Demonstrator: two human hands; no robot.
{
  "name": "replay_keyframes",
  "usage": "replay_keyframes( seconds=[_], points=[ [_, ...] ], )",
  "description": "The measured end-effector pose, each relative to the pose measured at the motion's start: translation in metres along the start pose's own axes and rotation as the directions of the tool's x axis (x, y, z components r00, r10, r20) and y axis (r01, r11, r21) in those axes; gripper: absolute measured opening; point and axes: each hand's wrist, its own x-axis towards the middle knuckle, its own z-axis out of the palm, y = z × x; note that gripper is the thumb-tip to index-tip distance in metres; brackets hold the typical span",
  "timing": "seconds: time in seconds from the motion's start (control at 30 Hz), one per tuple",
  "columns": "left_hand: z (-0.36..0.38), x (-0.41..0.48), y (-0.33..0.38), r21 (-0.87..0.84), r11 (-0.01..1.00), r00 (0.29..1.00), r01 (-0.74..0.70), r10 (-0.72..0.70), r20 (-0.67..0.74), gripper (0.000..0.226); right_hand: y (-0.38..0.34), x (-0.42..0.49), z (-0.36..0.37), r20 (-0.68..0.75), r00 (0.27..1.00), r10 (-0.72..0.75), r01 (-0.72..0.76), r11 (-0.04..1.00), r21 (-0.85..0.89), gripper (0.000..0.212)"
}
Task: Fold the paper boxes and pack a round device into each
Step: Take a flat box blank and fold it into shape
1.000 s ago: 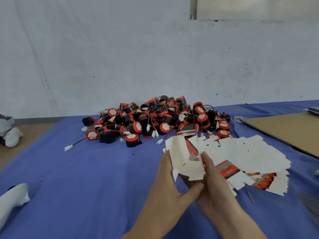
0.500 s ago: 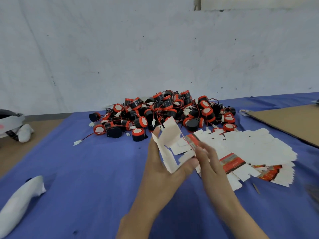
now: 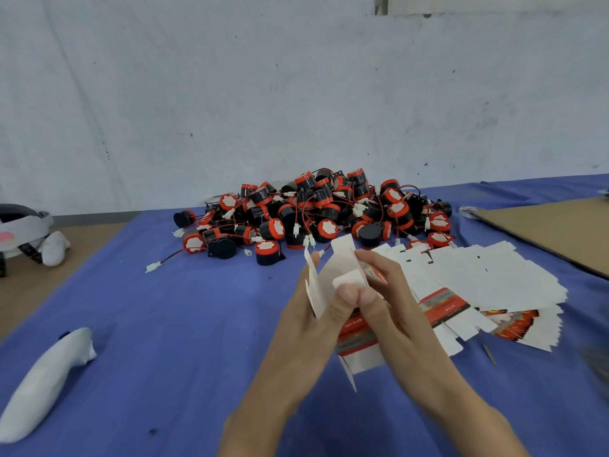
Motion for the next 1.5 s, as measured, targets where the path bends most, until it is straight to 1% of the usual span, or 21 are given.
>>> replay_keyframes(
  seconds=[0.03,0.1,0.17,0.2,0.3,0.37,0.4,0.47,0.53,0.6,0.67,0.7,0.77,0.83,0.87,1.0,1.13,1.2,1.27,1.37,1.5],
  points=[
    [0.001,0.0,0.001,0.011,1.0,1.0,0.006,-0.006,-0.019,0.047,0.001,0.0,0.001,-0.025,1.0,-0.004,0.003,1.0,-0.024,0.055],
    [0.003,0.002,0.001,0.002,1.0,0.996,0.024,-0.024,-0.092,0.066,0.002,0.0,0.004,-0.109,0.994,-0.027,0.012,0.991,-0.134,0.056],
    [0.006,0.005,-0.003,-0.021,0.997,0.973,0.08,-0.083,-0.216,0.081,0.005,0.001,0.006,-0.252,0.965,-0.073,-0.002,0.959,-0.283,0.057],
    [0.009,0.006,-0.005,-0.005,0.995,0.955,0.102,-0.099,-0.278,0.078,0.007,0.002,0.006,-0.328,0.938,-0.116,-0.012,0.932,-0.363,0.061],
    [0.022,0.002,-0.007,-0.005,0.989,0.901,0.146,-0.135,-0.412,0.046,0.012,0.008,0.004,-0.515,0.824,-0.237,-0.088,0.844,-0.529,0.082],
    [0.033,-0.003,-0.006,-0.051,0.985,0.912,0.165,-0.172,-0.374,0.04,0.014,0.009,0.006,-0.57,0.768,-0.293,-0.124,0.805,-0.58,0.091],
    [0.038,-0.005,-0.007,-0.085,0.983,0.93,0.165,-0.183,-0.32,0.041,0.016,0.007,0.009,-0.552,0.764,-0.333,-0.112,0.774,-0.623,0.091],
    [0.043,-0.006,-0.006,-0.146,0.975,0.952,0.167,-0.198,-0.235,0.047,0.02,0.002,0.017,-0.45,0.803,-0.391,-0.054,0.704,-0.708,0.092],
    [0.041,-0.002,-0.006,-0.181,0.97,0.95,0.16,-0.201,-0.237,0.054,0.022,-0.005,0.026,-0.337,0.853,-0.399,0.027,0.678,-0.735,0.096],
    [0.033,0.003,-0.006,-0.18,0.973,0.941,0.142,-0.189,-0.28,0.066,0.021,-0.008,0.033,-0.24,0.874,-0.423,0.111,0.653,-0.749,0.087],
    [0.024,0.007,-0.006,-0.171,0.977,0.934,0.127,-0.176,-0.311,0.078,0.018,-0.011,0.037,-0.154,0.885,-0.439,0.188,0.64,-0.745,0.08],
    [0.02,0.009,-0.005,-0.177,0.977,0.932,0.115,-0.168,-0.32,0.082,0.018,-0.013,0.037,-0.124,0.899,-0.42,0.216,0.672,-0.708,0.081],
    [0.012,0.011,-0.005,-0.18,0.979,0.931,0.093,-0.15,-0.333,0.087,0.016,-0.019,0.035,-0.099,0.938,-0.331,0.221,0.795,-0.565,0.083],
    [0.008,0.011,-0.006,-0.156,0.984,0.941,0.082,-0.128,-0.314,0.085,0.014,-0.022,0.033,-0.116,0.96,-0.253,0.187,0.894,-0.407,0.071],
    [0.007,0.01,-0.006,-0.146,0.986,0.947,0.078,-0.119,-0.298,0.082,0.013,-0.023,0.031,-0.148,0.959,-0.244,0.178,0.917,-0.358,0.063],
    [0.003,0.005,-0.004,-0.11,0.993,0.97,0.045,-0.07,-0.232,0.064,0.006,-0.016,0.016,-0.281,0.916,-0.286,0.181,0.921,-0.345,0.045],
    [0.003,0.0,0.001,-0.059,0.998,0.997,0.024,-0.029,-0.075,0.06,-0.002,-0.013,0.01,-0.145,0.971,-0.192,0.16,0.965,-0.207,0.043],
    [0.006,-0.002,0.001,-0.064,0.998,0.999,0.019,-0.021,-0.033,0.059,-0.004,-0.015,0.012,-0.109,0.98,-0.168,0.145,0.97,-0.193,0.045],
    [0.008,-0.004,0.003,-0.093,0.996,0.999,0.007,-0.01,-0.035,0.053,-0.004,-0.017,0.015,-0.13,0.977,-0.166,0.14,0.972,-0.188,0.046],
    [0.014,-0.007,0.006,-0.126,0.992,0.999,-0.005,0.0,-0.038,0.048,-0.003,-0.018,0.016,-0.186,0.954,-0.234,0.183,0.95,-0.253,0.042],
    [0.021,-0.009,0.008,-0.138,0.99,1.0,-0.002,0.003,0.007,0.06,-0.005,-0.017,0.014,-0.287,0.927,-0.242,0.163,0.948,-0.274,0.043]
  ],
)
